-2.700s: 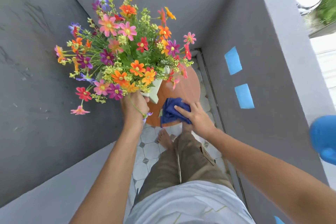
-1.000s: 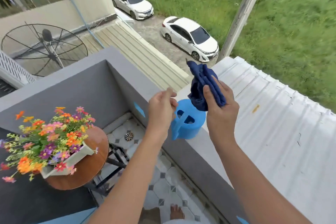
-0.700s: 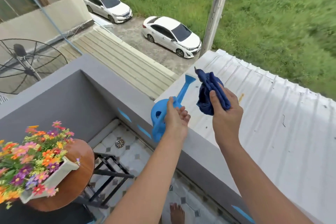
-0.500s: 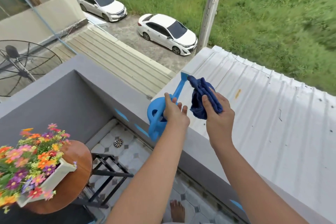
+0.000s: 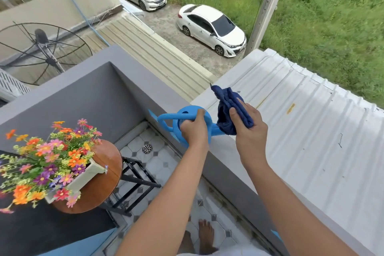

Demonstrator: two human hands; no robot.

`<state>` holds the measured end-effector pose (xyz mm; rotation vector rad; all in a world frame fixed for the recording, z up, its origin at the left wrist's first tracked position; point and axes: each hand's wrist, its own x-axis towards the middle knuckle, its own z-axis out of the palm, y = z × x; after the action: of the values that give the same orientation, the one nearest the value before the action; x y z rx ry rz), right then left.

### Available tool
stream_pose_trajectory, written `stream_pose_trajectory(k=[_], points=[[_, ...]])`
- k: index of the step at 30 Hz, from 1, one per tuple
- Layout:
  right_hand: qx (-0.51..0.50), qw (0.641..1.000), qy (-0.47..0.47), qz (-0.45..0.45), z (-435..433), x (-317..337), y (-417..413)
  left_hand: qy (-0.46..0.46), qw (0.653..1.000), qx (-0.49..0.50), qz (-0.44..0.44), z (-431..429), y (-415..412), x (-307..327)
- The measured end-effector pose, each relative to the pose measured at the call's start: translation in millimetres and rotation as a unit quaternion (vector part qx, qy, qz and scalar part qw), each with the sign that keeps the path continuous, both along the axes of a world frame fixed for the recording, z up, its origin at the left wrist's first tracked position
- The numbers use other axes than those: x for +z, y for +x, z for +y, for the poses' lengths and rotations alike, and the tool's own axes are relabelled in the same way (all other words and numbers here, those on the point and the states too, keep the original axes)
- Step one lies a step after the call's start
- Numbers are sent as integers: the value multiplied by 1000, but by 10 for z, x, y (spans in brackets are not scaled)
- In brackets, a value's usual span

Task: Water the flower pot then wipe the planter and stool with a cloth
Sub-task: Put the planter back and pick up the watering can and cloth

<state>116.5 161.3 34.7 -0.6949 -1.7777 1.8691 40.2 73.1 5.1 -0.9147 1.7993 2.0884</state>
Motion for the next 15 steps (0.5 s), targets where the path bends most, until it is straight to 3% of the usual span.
stream_pose_trajectory(k=[9,15], points=[[105,992,-57,-30,-703,-268,-356,-140,986,-82,24,-1052,-195,-148],[159,981,-69,-87,-1274,-657,-668,-206,973,-107,2,-1639,-449,-721]])
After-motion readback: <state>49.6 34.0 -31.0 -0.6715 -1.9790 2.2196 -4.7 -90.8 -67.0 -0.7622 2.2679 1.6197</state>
